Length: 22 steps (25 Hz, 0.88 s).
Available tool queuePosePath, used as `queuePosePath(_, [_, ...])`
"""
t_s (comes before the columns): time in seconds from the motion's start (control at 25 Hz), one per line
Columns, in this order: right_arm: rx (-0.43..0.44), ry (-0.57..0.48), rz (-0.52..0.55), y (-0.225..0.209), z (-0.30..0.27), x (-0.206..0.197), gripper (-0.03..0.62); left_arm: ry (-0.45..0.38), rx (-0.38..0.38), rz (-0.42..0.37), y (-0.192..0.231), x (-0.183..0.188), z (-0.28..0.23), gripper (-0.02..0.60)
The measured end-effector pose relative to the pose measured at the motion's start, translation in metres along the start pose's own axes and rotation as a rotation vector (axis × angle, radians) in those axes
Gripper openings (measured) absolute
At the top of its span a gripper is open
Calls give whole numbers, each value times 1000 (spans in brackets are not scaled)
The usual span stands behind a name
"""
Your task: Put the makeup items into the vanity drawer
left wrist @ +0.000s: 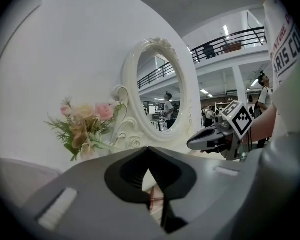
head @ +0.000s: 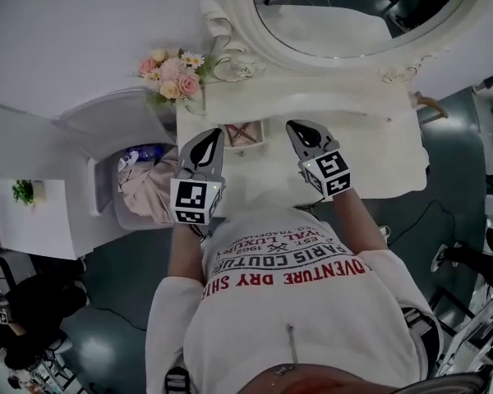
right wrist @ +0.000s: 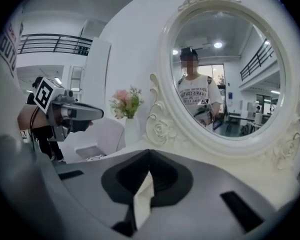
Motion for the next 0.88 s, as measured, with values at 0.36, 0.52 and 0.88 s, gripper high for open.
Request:
queuePosePath(0.36, [-45, -50, -16, 2, 21, -3, 8, -15, -34, -14, -11, 5, -7, 11])
queuePosePath(0.52, [-56, -59, -33, 1, 22, -2, 8, -12, -23, -12, -14, 3, -2, 11])
queuePosePath(0.88, [-37, -74, -26, 6, 15, 5, 8, -13, 0, -3, -12, 0, 5, 11])
Point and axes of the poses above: the fingertips, and each gripper's own axes: z backward along the fingers, y to its left, x out of its top, the point moved 7 cm from there along z, backward along the fingers, and after that the axes turned 12 degrees about -x, right-handed, at the moved point
